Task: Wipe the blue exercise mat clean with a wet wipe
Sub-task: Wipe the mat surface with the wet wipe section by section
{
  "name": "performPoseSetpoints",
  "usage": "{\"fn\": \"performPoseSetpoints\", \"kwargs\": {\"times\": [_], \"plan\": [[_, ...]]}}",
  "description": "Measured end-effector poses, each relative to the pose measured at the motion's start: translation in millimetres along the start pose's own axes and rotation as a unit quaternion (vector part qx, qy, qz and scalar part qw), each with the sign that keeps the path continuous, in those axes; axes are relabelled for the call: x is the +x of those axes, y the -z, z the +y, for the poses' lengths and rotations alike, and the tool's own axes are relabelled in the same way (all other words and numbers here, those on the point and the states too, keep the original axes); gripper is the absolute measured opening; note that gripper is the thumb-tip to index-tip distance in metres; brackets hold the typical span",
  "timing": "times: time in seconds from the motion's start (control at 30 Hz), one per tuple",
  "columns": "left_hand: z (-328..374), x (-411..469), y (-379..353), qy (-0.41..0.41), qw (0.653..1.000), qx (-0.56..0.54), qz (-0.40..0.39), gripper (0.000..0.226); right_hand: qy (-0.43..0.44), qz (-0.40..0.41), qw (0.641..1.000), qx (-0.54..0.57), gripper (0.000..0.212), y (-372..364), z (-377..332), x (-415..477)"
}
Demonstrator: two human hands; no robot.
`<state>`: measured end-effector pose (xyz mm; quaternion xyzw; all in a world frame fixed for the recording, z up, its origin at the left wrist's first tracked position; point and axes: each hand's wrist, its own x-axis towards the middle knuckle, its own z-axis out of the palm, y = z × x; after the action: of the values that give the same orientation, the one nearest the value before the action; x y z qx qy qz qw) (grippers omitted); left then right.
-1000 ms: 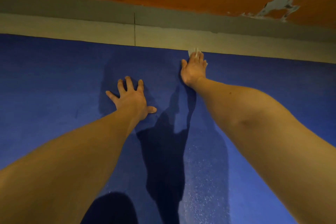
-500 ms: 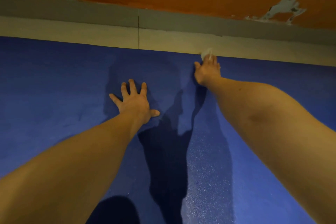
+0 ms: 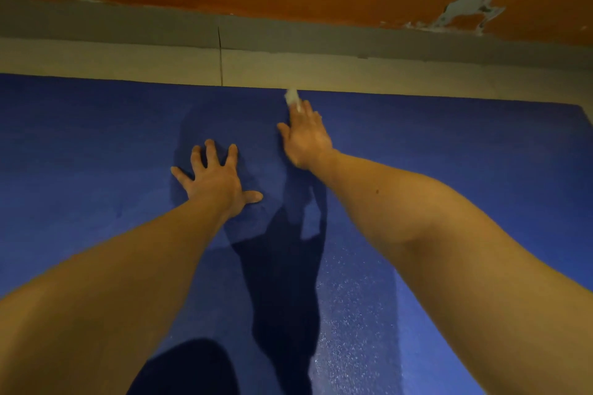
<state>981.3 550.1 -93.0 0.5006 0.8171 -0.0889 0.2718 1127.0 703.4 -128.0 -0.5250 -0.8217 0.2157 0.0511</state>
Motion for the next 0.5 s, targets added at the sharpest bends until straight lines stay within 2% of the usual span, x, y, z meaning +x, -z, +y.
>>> {"fn": "performPoseSetpoints", "kwargs": {"times": [0.1,0.17,0.23,0.33,0.5], "plan": [[-1,-1,0,-0.003,1.000,0.004,0.002,0.116,-0.121,0.019,0.992,-0.008,0.074,23,42,-5],[-1,-1,1,-0.003,1.000,0.005,0.001,0.116,-0.145,0.007,0.989,-0.038,0.073,21,43,-10],[0,-1,0,-0.003,1.000,0.006,0.001,0.116,-0.120,0.034,0.992,-0.034,0.074,7,23,-19],[0,-1,-2,0.001,1.000,0.007,0.005,0.117,-0.035,0.065,0.997,0.000,0.073,-15,-17,-43],[-6,-6,-4,-0.011,1.000,0.006,0.017,0.114,0.092,-0.007,0.996,0.002,0.074,-33,-35,-77]]}}
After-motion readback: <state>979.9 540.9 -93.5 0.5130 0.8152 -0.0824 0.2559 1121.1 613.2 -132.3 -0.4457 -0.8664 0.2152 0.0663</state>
